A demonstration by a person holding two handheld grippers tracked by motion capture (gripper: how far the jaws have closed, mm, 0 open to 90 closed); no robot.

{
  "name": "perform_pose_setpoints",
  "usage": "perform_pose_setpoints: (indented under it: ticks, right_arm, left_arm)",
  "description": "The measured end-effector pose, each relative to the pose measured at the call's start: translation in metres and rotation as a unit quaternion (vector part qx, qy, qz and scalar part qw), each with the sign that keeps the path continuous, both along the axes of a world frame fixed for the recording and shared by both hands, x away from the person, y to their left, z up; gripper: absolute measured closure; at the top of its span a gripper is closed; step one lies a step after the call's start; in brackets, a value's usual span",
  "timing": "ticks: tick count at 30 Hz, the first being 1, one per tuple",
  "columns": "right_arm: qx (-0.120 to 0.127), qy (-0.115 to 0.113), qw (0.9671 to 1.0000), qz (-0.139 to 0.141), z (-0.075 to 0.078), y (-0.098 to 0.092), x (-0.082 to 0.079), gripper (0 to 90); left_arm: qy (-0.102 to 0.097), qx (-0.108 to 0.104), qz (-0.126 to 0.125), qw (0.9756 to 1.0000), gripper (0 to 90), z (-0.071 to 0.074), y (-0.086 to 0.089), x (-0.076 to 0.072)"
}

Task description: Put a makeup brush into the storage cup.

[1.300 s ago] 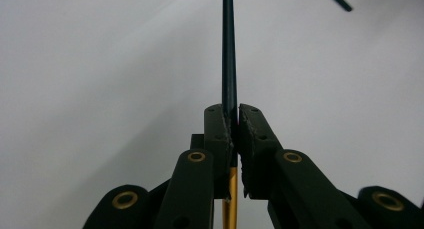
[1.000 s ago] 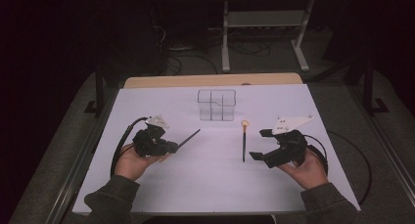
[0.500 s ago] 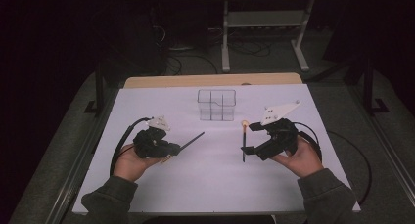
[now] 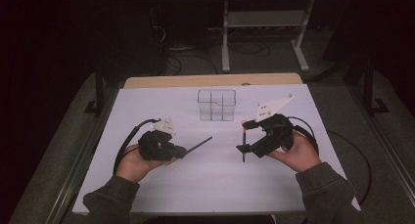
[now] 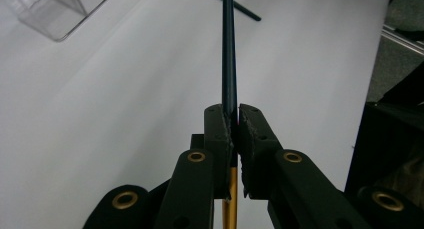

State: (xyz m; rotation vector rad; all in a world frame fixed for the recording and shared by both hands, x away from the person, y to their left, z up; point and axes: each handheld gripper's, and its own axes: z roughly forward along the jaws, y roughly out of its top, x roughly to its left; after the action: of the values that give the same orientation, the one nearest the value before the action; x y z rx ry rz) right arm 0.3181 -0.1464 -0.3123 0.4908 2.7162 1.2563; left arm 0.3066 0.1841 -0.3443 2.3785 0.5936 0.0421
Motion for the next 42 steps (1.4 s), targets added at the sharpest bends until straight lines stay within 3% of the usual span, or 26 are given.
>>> perform_pose_setpoints:
  ticks: [9,16,20,29,34,37,39,42]
  right_arm:
    - [-0.016,0.006,0.9993,0.035,0.001,0.014,0.002,26.2]
    - [-0.039,0.006,0.9968,0.070,-0.006,0.027,0.004,30.5]
    - [-0.047,0.011,0.9956,0.081,-0.009,0.033,0.005,33.5]
    - [-0.074,0.024,0.9895,0.122,-0.019,0.050,0.004,41.4]
    - [-0.078,0.034,0.9871,0.136,-0.022,0.054,0.003,45.9]
    - [-0.075,0.039,0.9859,0.145,-0.025,0.056,0.002,49.6]
    - [-0.069,0.043,0.9850,0.152,-0.029,0.058,0.003,52.5]
    - [-0.077,0.050,0.9818,0.166,-0.034,0.061,0.003,58.4]
  left_arm:
    - [-0.004,0.002,-0.031,0.9995,83.2,0.000,-0.012,-0.005]
    - [-0.012,0.015,-0.067,0.9976,83.2,-0.002,-0.024,-0.008]
    - [-0.018,0.009,-0.080,0.9966,83.2,-0.002,-0.030,-0.010]
    - [-0.029,0.018,-0.122,0.9919,83.2,-0.005,-0.041,-0.015]
    - [-0.030,0.020,-0.135,0.9902,83.2,-0.003,-0.043,-0.016]
    - [-0.029,0.011,-0.136,0.9902,83.2,-0.003,-0.045,-0.019]
    - [-0.029,0.018,-0.145,0.9888,83.2,-0.003,-0.047,-0.019]
    - [-0.031,0.017,-0.150,0.9880,83.2,-0.003,-0.048,-0.019]
